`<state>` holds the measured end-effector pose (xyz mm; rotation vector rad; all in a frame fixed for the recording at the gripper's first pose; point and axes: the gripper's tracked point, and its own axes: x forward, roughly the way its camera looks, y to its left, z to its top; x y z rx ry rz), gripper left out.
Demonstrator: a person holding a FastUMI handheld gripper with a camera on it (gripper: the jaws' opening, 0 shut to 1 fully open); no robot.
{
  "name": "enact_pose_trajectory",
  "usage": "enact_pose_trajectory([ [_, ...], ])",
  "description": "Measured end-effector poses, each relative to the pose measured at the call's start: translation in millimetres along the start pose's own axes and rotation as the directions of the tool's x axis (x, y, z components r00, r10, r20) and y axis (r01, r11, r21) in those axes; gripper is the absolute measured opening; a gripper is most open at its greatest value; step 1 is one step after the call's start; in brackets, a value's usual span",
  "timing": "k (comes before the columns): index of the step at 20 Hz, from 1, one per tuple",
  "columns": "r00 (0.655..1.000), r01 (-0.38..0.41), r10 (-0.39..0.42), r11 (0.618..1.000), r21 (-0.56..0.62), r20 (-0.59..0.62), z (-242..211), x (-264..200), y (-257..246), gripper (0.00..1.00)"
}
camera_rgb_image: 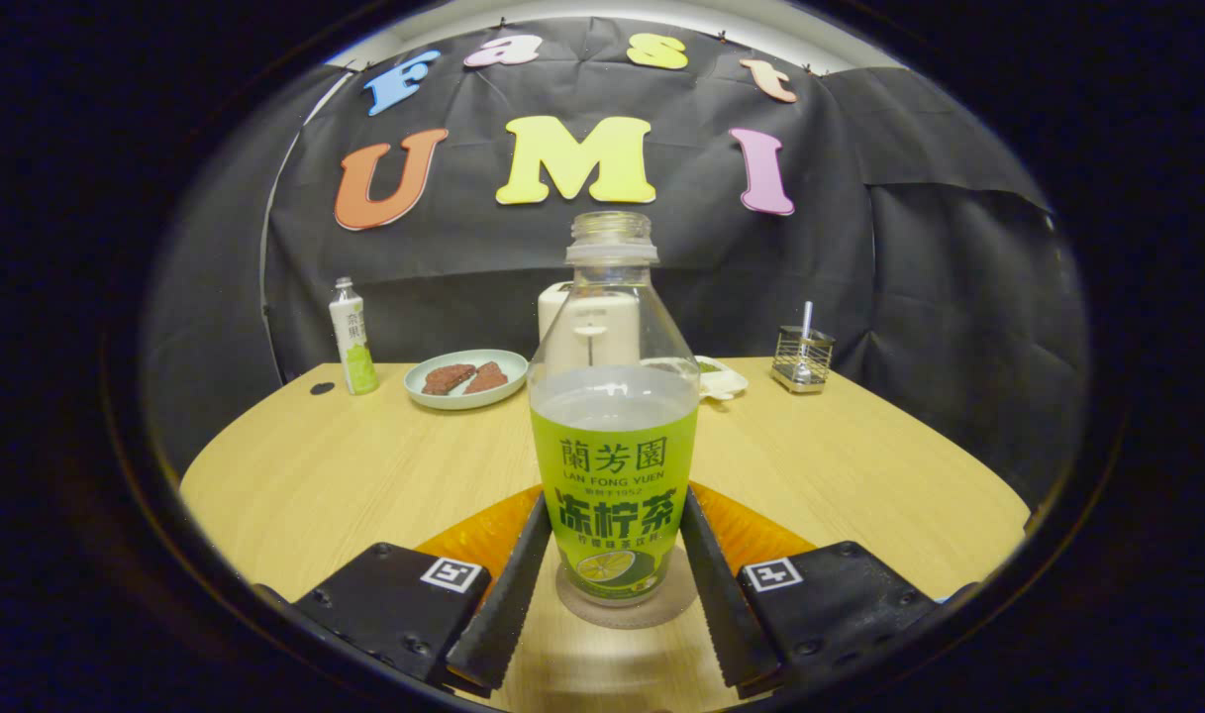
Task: Take the bottle from table, then pour the juice into the cup, finally place the bottle on the coaster
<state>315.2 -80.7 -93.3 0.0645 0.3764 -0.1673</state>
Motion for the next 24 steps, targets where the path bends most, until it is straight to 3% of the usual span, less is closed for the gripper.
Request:
enact_pose_trajectory([
  [13, 0.999, -0.019, 0.02, 0.999, 0.028, -0.026, -6, 1, -4, 0.84],
  [14, 0.999, -0.026, 0.027, 0.999, 0.024, -0.028, -6, 0, -4, 0.86],
  [16, 0.999, -0.031, 0.032, 0.999, 0.018, -0.024, -4, -4, -6, 1.0],
  [24, 1.0, -0.014, 0.015, 0.999, -0.032, 0.025, 5, -55, -14, 1.0],
])
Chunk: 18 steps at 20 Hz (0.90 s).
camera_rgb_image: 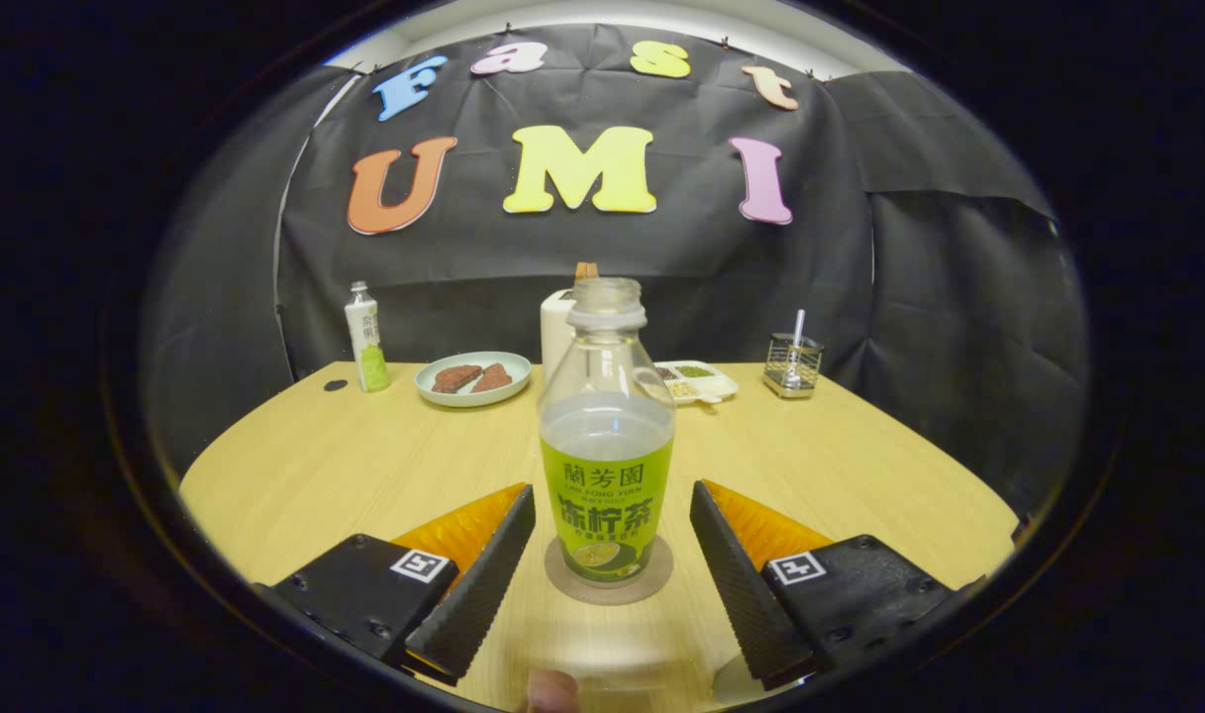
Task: Take the bottle from table, then pour the juice into the cup, finally place the bottle on the coaster
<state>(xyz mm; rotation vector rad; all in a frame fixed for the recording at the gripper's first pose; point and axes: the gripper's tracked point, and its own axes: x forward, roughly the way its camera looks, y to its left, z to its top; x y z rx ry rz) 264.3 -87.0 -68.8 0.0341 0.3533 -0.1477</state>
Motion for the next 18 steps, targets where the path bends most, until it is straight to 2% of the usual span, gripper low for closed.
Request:
enact_pose_trajectory([
  [6, 0.993, -0.003, 0.003, 1.0, 0.002, 0.115, 33, -90, -6, 1.0],
  [10, 0.973, -0.047, 0.046, 0.999, -0.002, 0.226, 54, -162, -6, 1.0],
  [14, 0.954, -0.041, 0.04, 0.999, -0.003, 0.297, 51, -220, -19, 1.0],
  [18, 0.947, -0.043, 0.048, 0.999, -0.023, 0.318, 27, -253, -23, 1.0],
])
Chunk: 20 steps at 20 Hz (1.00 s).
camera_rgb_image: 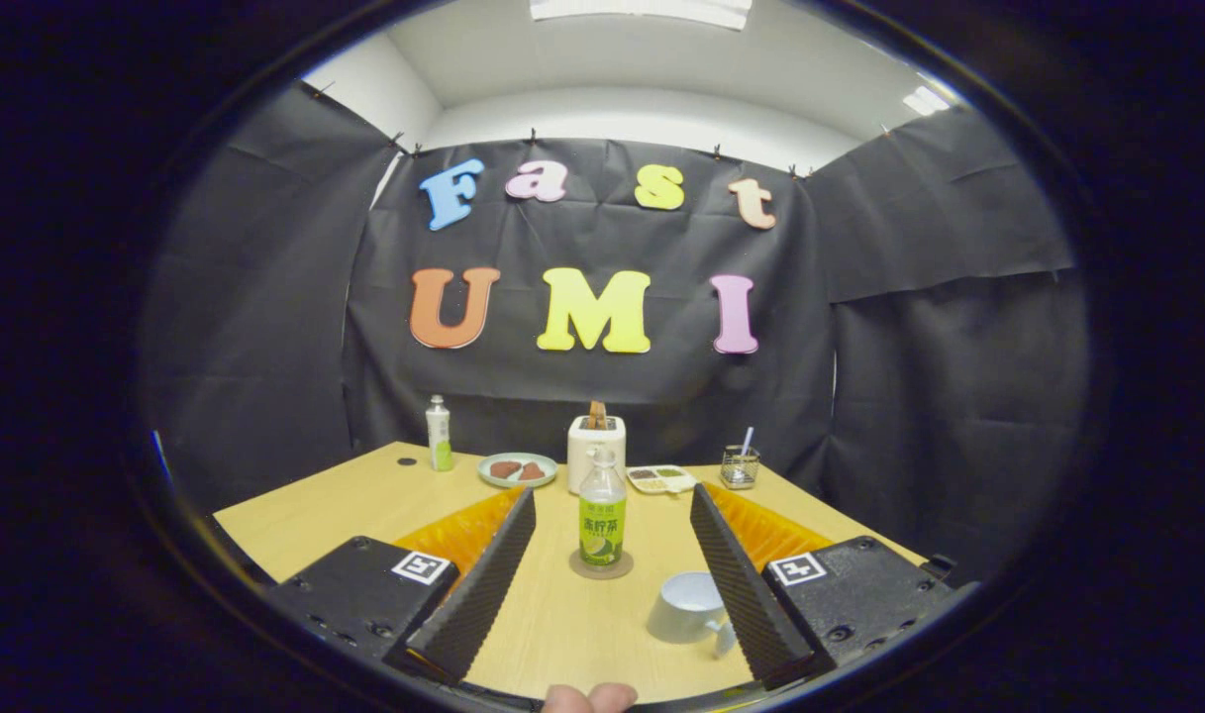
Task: Take the bottle from table, then pour the juice into the cup, finally place the bottle on the coaster
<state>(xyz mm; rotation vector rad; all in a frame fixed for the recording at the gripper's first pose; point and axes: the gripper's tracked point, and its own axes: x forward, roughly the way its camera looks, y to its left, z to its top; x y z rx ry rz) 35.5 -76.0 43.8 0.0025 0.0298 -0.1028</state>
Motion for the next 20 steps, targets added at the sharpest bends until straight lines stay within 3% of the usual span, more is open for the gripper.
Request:
enact_pose_trajectory([
  [5, 0.999, -0.025, 0.024, 0.998, 0.061, 0.021, -24, -21, 5, 1.0],
  [20, 0.998, -0.054, 0.054, 0.999, 0.007, 0.03, -65, -37, 47, 1.0],
])
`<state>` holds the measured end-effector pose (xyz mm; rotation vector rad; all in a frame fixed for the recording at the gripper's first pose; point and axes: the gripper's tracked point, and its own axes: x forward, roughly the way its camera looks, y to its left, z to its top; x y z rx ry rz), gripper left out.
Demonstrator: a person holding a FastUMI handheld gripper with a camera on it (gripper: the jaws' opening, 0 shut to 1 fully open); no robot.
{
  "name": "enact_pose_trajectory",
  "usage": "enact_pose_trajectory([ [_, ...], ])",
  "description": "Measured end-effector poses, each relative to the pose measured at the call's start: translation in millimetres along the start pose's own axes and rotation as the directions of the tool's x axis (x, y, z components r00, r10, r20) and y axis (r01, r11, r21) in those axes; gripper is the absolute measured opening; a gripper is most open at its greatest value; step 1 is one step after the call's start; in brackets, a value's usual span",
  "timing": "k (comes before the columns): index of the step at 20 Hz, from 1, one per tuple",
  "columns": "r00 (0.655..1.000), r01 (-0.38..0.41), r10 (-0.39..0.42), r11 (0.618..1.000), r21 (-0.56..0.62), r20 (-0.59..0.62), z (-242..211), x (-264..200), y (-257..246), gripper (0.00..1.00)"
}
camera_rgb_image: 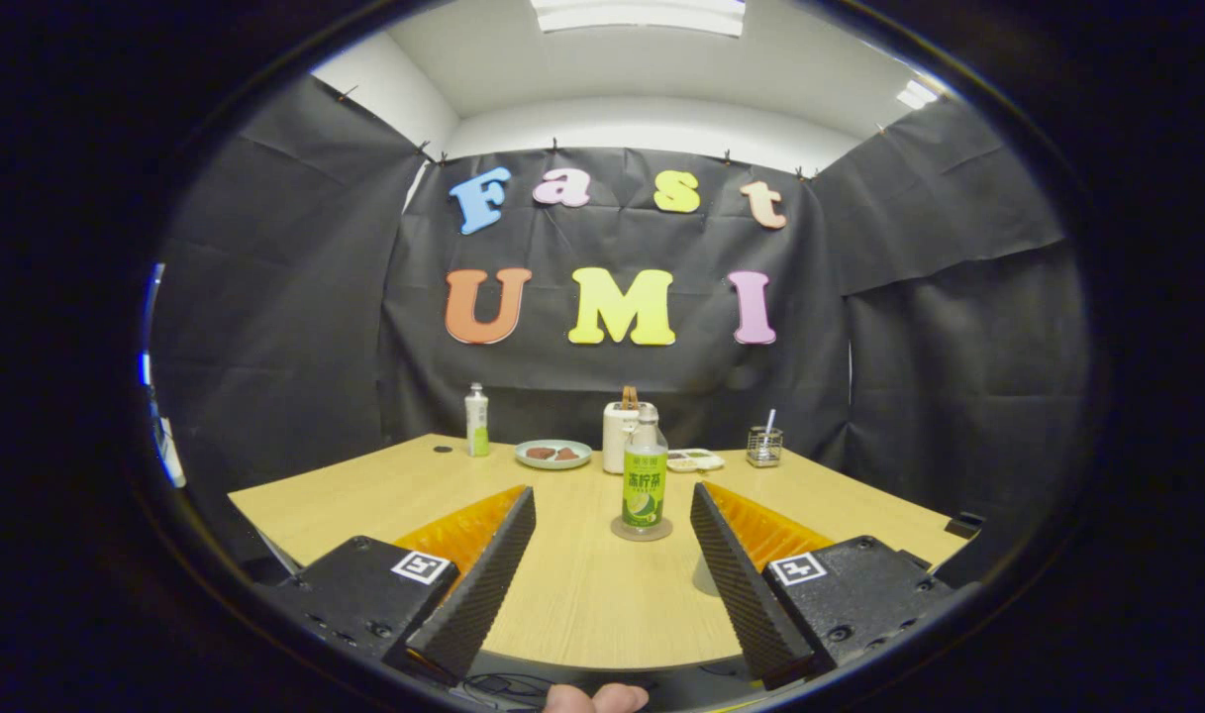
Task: Take the bottle from table, then pour the juice into the cup, finally place the bottle on the coaster
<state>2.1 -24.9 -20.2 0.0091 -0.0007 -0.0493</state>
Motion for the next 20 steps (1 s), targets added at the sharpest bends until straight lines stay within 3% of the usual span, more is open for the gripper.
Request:
enact_pose_trajectory([
  [20, 1.0, 0.014, -0.014, 0.999, -0.034, -0.009, 4.9, -5.6, 5.3, 1.0],
])
